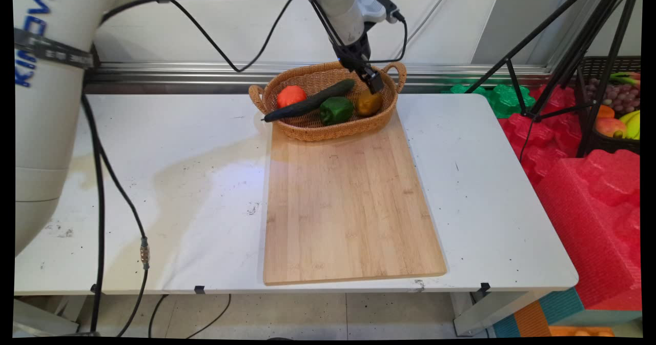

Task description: Pick up the potato from the vegetable basket, then place the picked object on the cutting board

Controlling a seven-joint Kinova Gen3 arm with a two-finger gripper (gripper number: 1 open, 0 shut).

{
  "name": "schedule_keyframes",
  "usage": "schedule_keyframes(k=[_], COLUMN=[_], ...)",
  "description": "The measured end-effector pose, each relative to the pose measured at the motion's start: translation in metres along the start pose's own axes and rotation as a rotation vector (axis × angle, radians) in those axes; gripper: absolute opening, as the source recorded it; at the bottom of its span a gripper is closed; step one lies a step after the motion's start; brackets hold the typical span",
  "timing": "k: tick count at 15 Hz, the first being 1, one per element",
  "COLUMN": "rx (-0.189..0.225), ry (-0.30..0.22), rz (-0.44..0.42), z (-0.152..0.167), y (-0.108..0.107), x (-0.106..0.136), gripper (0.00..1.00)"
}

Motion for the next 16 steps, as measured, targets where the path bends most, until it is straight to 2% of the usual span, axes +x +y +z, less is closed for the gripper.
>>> schedule_keyframes(k=[6,9,10,16], rx=[-0.045,-0.052,-0.053,-0.048], ry=[-0.043,-0.047,-0.047,-0.028], rz=[-0.038,-0.058,-0.064,-0.097], z=[0.041,0.052,0.055,0.056], y=[0.001,0.000,0.000,0.000], x=[-0.003,-0.003,-0.004,-0.005], gripper=[1.00,1.00,0.00,0.00])
